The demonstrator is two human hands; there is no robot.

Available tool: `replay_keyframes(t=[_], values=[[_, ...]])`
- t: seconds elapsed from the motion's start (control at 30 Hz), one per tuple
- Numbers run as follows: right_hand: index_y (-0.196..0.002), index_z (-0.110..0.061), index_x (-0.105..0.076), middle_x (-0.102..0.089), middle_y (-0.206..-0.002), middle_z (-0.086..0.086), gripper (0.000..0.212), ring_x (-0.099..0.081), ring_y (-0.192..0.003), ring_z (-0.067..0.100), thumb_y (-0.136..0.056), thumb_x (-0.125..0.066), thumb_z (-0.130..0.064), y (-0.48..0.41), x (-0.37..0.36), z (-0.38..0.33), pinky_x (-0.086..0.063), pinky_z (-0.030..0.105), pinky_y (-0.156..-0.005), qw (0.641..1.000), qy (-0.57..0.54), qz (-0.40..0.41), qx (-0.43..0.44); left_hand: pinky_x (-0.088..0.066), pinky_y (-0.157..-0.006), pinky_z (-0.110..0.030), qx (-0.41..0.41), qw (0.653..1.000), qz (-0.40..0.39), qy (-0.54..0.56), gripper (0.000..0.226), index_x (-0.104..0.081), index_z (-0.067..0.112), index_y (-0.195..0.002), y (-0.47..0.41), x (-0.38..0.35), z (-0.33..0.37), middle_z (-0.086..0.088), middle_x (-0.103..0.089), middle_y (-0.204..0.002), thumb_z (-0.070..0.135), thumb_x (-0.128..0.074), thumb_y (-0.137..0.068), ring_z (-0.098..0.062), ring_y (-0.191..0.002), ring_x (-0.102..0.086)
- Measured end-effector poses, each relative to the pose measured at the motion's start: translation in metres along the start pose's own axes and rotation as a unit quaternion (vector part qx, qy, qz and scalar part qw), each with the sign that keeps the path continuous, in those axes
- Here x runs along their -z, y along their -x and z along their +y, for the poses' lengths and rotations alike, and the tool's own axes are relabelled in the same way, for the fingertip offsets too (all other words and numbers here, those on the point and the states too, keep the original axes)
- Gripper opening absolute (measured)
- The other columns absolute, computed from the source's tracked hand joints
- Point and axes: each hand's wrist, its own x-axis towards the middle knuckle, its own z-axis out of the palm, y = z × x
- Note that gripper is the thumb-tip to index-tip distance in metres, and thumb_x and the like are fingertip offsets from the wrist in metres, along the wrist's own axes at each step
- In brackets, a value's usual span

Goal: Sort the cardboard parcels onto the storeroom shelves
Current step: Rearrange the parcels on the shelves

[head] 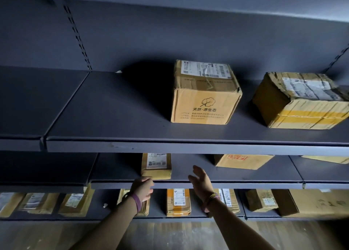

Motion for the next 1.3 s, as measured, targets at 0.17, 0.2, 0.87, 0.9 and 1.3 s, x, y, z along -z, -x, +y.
replay_keyframes(t=[0.17,0.2,0.87,0.9,1.3], values=[[-0.144,-0.005,-0.039,-0.044,-0.147,0.016,0.052,-0.045,-0.134,0.029,-0.095,-0.055,-0.003,0.005,0.072,0.013,-0.039,0.038,-0.11,0.999,-0.027,0.04,-0.008,-0.042,-0.097,-0.039,-0.04,0.995,-0.088,-0.037,0.029,-0.056,0.011,-0.125,0.025,-0.068,0.022,-0.01,-0.061,-0.126,0.013,-0.047,-0.098,-0.029,-0.115,-0.057],[-0.144,-0.005,-0.038,-0.044,-0.147,0.017,0.052,-0.046,-0.133,0.031,-0.095,-0.055,-0.002,0.004,0.089,0.017,-0.039,0.041,-0.11,0.998,-0.031,0.048,-0.014,-0.043,-0.095,-0.039,-0.051,0.993,-0.094,-0.041,0.029,-0.056,0.012,-0.126,0.028,-0.084,0.026,-0.009,-0.061,-0.126,0.013,-0.049,-0.098,-0.028,-0.115,-0.058],[-0.148,-0.009,-0.034,-0.05,-0.141,0.009,0.062,-0.056,-0.121,0.028,-0.091,-0.056,0.001,-0.064,0.302,0.068,-0.045,0.024,-0.085,0.994,0.104,-0.008,0.015,-0.035,-0.108,-0.038,-0.112,0.987,-0.027,-0.11,0.058,-0.048,0.015,-0.12,0.008,-0.29,0.045,-0.007,-0.054,-0.125,0.029,-0.051,-0.064,-0.026,-0.122,-0.048],[-0.147,-0.009,-0.037,-0.053,-0.137,0.007,0.061,-0.056,-0.12,0.027,-0.089,-0.055,0.004,-0.059,0.302,0.068,-0.045,0.023,-0.086,0.994,0.105,-0.009,0.027,-0.03,-0.112,-0.042,-0.106,0.989,-0.039,-0.1,0.063,-0.043,0.015,-0.129,0.013,-0.289,0.042,-0.006,-0.05,-0.134,0.029,-0.053,-0.068,-0.025,-0.128,-0.044],[-0.083,-0.008,-0.053,-0.057,-0.076,-0.003,0.034,-0.053,-0.072,0.002,-0.076,-0.053,0.025,0.043,0.267,0.097,-0.04,0.003,-0.054,0.995,-0.034,0.076,0.048,-0.039,-0.067,-0.031,-0.13,0.989,0.014,-0.071,0.023,-0.046,-0.008,-0.091,0.111,-0.241,-0.021,-0.015,-0.052,-0.084,0.0,-0.061,-0.076,-0.024,-0.079,-0.051]])
